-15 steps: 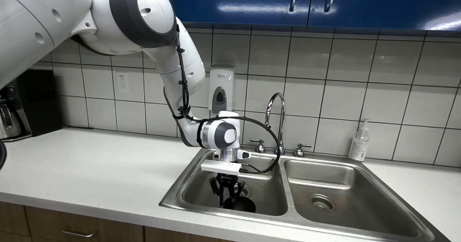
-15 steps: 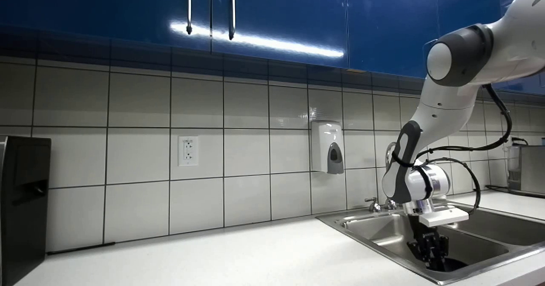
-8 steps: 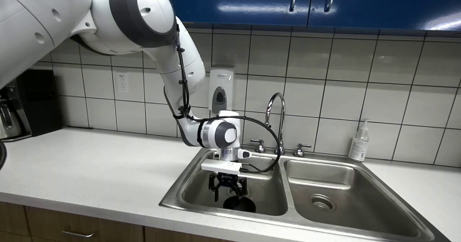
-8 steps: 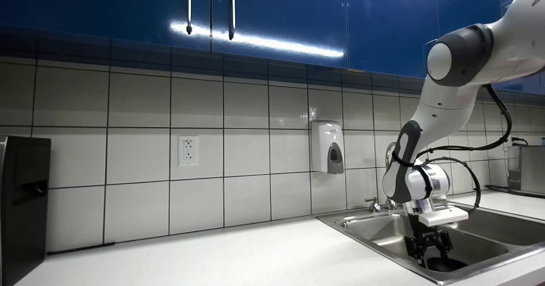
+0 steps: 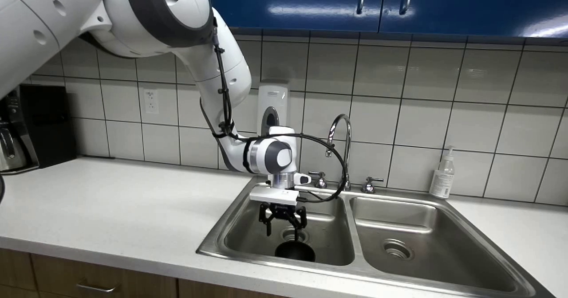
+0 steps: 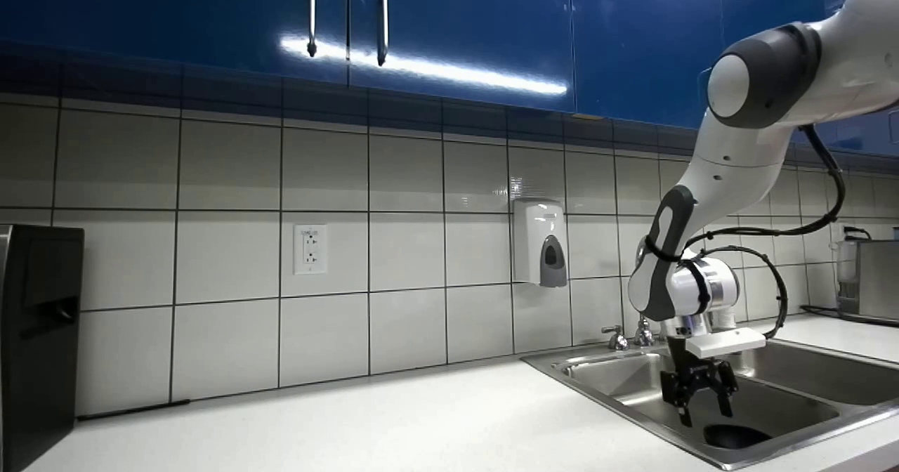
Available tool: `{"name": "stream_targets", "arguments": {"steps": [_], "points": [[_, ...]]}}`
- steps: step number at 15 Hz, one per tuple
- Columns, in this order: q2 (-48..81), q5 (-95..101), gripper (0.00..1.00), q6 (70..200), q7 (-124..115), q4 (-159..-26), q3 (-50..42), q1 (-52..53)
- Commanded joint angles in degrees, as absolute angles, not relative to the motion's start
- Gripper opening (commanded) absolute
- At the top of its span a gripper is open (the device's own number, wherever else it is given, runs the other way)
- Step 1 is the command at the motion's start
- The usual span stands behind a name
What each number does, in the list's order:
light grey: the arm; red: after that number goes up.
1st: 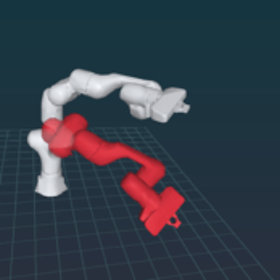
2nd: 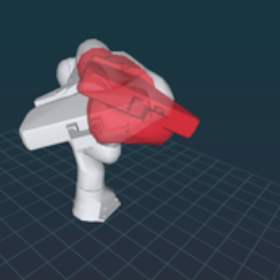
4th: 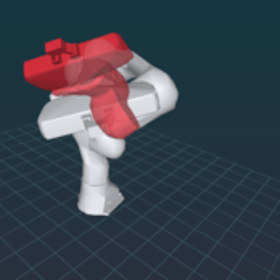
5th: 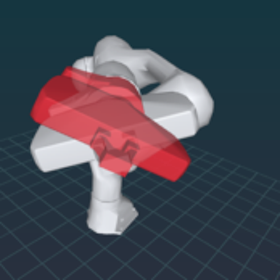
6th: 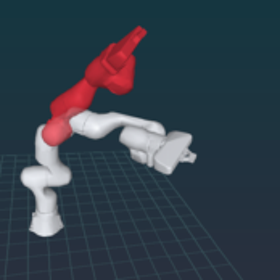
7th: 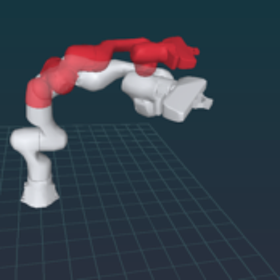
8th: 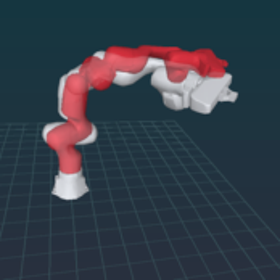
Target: Put the bowl in the sink
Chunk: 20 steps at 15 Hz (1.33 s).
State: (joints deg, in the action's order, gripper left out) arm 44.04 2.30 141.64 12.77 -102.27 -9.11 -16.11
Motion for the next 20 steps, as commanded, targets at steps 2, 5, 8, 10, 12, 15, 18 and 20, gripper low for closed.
{"name": "stream_targets", "arguments": {"steps": [2,5,8,10,12,15,18,20], "points": [[36.86,3.45,1.00,144.45,11.67,-109.14,-9.05,-14.79],[32.20,3.08,1.00,145.67,12.05,-113.76,-8.42,-14.11],[26.60,3.04,1.00,147.48,12.26,-119.35,-7.94,-13.12],[22.47,3.38,1.00,149.31,12.13,-123.55,-7.85,-12.20],[18.30,3.21,1.00,150.99,12.50,-127.67,-7.46,-11.56],[12.03,2.10,1.00,153.53,13.51,-133.82,-6.43,-10.85],[6.17,0.04,1.00,156.36,15.21,-139.73,-4.76,-10.54],[2.38,-1.44,1.00,157.85,16.08,-143.49,-3.88,-10.01]]}}
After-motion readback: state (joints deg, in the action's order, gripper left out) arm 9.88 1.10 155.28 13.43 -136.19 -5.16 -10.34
